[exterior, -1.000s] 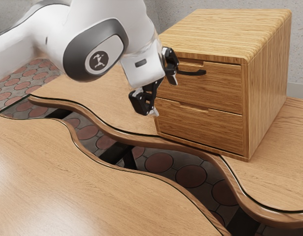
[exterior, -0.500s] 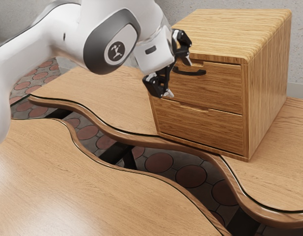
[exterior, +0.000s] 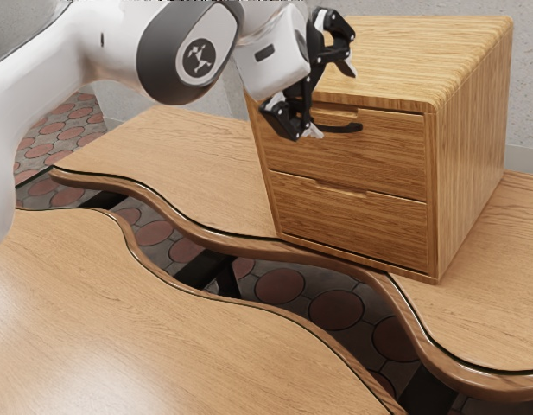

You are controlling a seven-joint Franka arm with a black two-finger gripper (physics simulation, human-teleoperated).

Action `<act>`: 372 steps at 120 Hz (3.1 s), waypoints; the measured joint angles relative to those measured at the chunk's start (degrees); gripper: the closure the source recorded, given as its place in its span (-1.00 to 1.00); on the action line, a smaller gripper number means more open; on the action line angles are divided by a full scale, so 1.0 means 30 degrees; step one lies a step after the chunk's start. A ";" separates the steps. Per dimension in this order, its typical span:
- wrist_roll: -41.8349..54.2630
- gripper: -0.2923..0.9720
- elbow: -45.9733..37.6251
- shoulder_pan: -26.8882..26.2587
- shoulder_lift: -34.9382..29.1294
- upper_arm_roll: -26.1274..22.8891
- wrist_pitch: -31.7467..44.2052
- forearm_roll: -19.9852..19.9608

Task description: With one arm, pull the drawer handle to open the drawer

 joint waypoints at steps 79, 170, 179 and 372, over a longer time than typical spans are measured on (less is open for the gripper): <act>0.0600 -0.54 0.0970 0.4490 0.1851 -0.3776 0.0061 -0.0423; 0.0815 -0.54 0.1042 0.7736 0.2696 -0.6194 0.0085 0.0107; 0.0830 -0.54 0.0861 0.7741 0.2711 -0.6205 0.0080 0.0264; 0.0657 -0.54 -0.2108 0.9772 0.1046 -0.8782 0.0382 0.1909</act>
